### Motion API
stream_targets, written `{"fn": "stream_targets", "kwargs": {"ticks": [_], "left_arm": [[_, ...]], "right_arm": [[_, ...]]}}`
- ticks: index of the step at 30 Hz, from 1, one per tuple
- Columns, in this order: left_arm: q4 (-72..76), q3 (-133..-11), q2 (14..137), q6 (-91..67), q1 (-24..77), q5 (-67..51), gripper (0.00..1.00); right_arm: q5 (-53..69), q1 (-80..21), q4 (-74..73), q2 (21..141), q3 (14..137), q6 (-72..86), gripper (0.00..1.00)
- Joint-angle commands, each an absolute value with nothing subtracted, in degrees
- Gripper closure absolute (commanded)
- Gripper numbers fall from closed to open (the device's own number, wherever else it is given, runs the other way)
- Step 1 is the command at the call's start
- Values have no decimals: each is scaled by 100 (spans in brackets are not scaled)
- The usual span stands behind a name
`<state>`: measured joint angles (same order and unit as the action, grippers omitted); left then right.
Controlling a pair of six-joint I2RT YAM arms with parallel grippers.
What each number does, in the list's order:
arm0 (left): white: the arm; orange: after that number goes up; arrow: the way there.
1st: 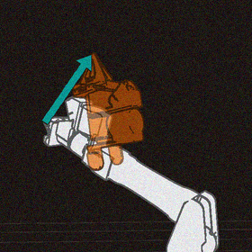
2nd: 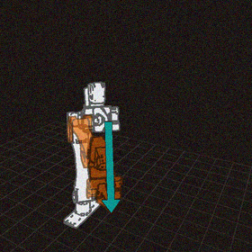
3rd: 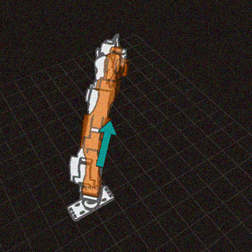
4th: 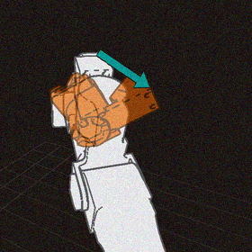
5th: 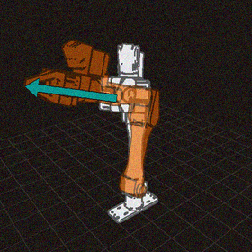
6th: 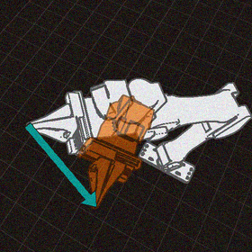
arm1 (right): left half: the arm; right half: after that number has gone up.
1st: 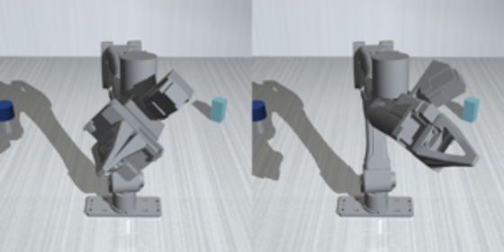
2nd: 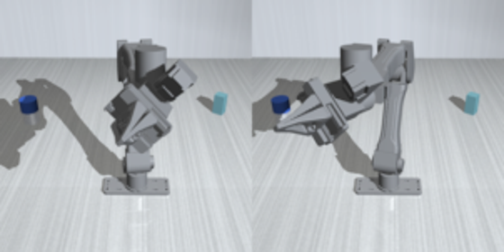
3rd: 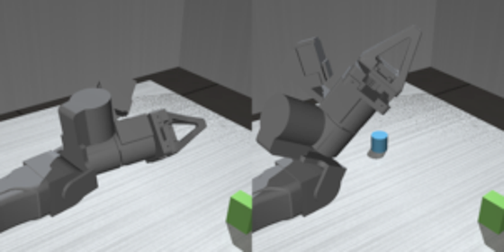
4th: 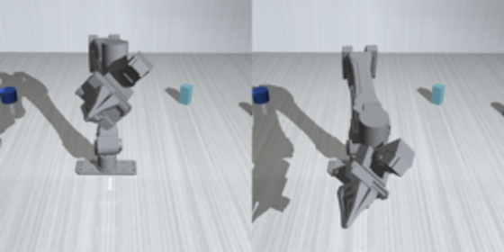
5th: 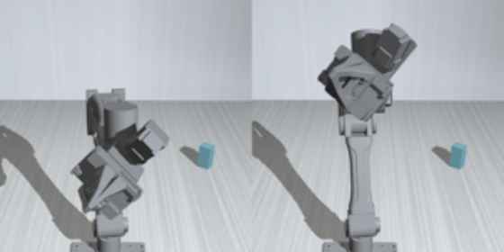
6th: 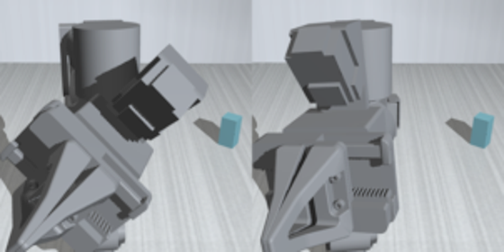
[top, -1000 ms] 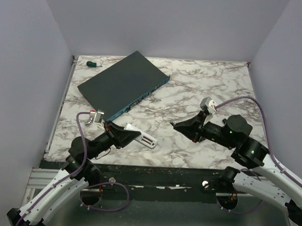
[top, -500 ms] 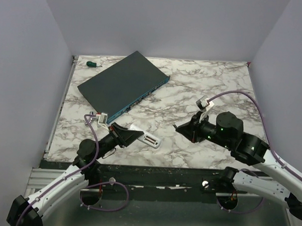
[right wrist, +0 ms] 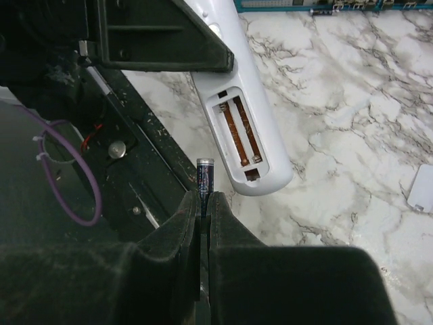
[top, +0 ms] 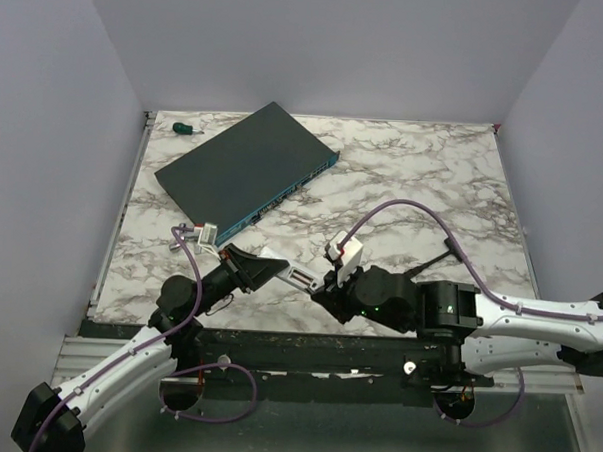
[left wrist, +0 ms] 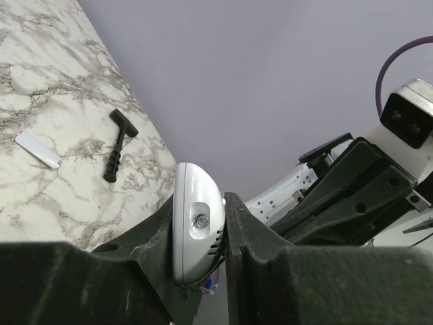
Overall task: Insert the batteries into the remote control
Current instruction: Load the battery into the remote control.
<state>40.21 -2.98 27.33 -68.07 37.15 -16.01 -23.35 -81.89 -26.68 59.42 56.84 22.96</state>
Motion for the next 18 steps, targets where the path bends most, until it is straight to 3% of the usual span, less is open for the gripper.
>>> {"fn": "stream_targets", "kwargs": {"ticks": [1,18], "left_arm": [[4270,-345,2742,-6961,3741,-1496,100],[6148,123,3859,-7803,4006,-1371,100]], "right_arm": [[-2672,-8314,-2858,5967,6037,2093,99],[-2925,-8311,-3653,6459,6675,1790,99]]}}
